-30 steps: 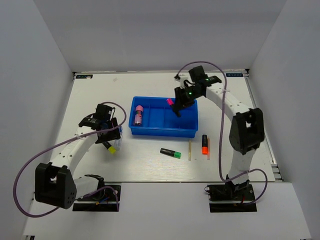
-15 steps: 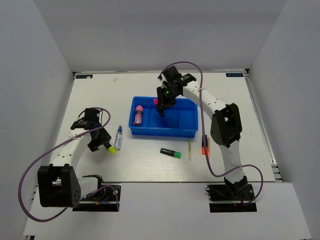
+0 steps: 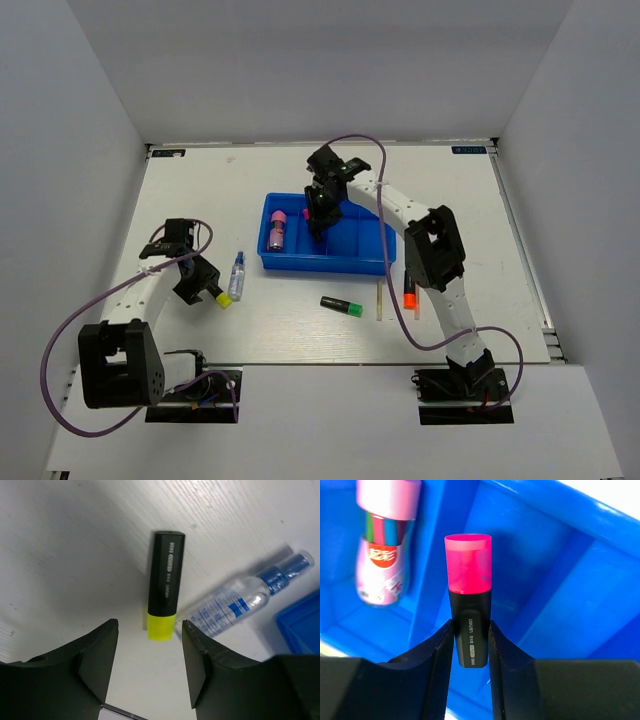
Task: Sort the stationery into containers
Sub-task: Place the pen in the storage box, then pick up the pen from the center of the board.
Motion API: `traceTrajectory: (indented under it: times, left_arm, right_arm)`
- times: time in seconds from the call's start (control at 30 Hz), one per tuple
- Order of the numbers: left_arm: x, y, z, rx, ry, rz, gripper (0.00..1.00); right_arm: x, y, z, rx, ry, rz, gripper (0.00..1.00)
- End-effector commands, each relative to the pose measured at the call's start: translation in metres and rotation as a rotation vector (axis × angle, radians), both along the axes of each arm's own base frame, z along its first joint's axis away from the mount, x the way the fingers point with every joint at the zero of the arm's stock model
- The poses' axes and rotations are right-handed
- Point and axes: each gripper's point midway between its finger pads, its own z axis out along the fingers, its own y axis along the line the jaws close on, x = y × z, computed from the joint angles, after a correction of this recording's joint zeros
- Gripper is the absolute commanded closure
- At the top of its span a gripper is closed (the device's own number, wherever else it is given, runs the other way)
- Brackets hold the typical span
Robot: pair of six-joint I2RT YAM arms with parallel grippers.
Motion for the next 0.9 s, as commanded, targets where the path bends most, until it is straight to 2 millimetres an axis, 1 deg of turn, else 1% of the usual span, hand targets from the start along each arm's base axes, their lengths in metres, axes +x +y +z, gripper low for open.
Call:
traceTrajectory:
  times: [0.0,0.03,0.07,0.13,0.17,0.2,0.23,0.3,0.33,0.37,0.4,0.43,0.47,0.53,0.6,0.67,0.7,0.8,0.83,0.87]
  left_arm:
    - [-0.001,0.002,-0.006,-0.015,-0.006,0.058,0.36]
    - [-0.003,0.002,-0.009,-0.016,0.004,0.061,0.36]
    - [-0.003,0.003,-0.011,-0.018,0.006,0.074,0.36]
    - [-0.002,0.002,-0.014,-0.024,0.013,0.080,0.36]
    - [-0.004,0.001,-0.018,-0.026,0.025,0.079,0.36]
    - [-0.003,0.001,-0.020,-0.030,0.028,0.082,0.36]
    - [-0.003,0.000,-0.021,-0.034,0.029,0.086,0.36]
    - [-0.004,-0.001,-0.025,-0.038,0.041,0.083,0.37]
    - [-0.004,-0.001,-0.027,-0.041,0.045,0.086,0.38]
    - [-0.003,-0.001,-0.028,-0.041,0.047,0.087,0.38]
    - [-0.004,-0.001,-0.031,-0.039,0.057,0.088,0.40]
    - [-0.004,-0.001,-0.032,-0.039,0.061,0.091,0.40]
    - [-0.006,0.001,-0.033,-0.035,0.066,0.097,0.41]
    - [-0.008,0.001,-0.037,-0.032,0.079,0.098,0.41]
    - [-0.008,0.003,-0.039,-0.022,0.084,0.105,0.41]
    - [-0.008,0.002,-0.041,-0.021,0.090,0.101,0.41]
    - [-0.007,0.003,-0.042,-0.021,0.091,0.106,0.41]
    - [-0.005,0.003,-0.045,-0.017,0.106,0.101,0.40]
    - [-0.003,0.004,-0.044,-0.011,0.109,0.094,0.38]
    - [-0.005,0.004,-0.047,-0.005,0.129,0.090,0.38]
  right_arm:
    - [0.007,0.003,0.006,-0.008,-0.034,-0.020,0.98]
    - [0.009,0.002,0.005,-0.012,-0.037,-0.024,0.96]
    - [0.009,0.003,0.005,-0.012,-0.041,-0.023,0.88]
    - [0.008,0.005,0.004,-0.011,-0.044,-0.015,0.78]
    - [0.007,0.006,0.008,-0.005,-0.045,-0.010,0.73]
    - [0.005,0.005,0.011,-0.002,-0.046,-0.004,0.65]
    - [0.005,0.004,0.012,-0.001,-0.047,0.003,0.60]
    - [0.003,0.004,0.023,0.013,-0.065,0.014,0.52]
    - [0.001,0.003,0.023,0.015,-0.063,0.021,0.50]
    - [0.001,0.004,0.038,0.038,-0.091,0.028,0.42]
    - [0.000,0.001,0.035,0.033,-0.088,0.027,0.35]
    - [-0.002,0.001,0.037,0.037,-0.089,0.038,0.35]
    - [-0.004,0.001,0.045,0.051,-0.097,0.048,0.35]
    - [-0.009,0.000,0.050,0.062,-0.093,0.063,0.35]
    - [-0.014,0.001,0.064,0.099,-0.096,0.085,0.35]
    - [-0.021,-0.001,0.072,0.114,-0.104,0.103,0.35]
    - [-0.023,-0.002,0.091,0.148,-0.140,0.113,0.35]
    - [-0.033,-0.011,0.083,0.136,-0.142,0.136,0.34]
    - [-0.034,-0.014,0.101,0.155,-0.195,0.146,0.34]
    - [-0.036,-0.018,0.098,0.151,-0.192,0.146,0.34]
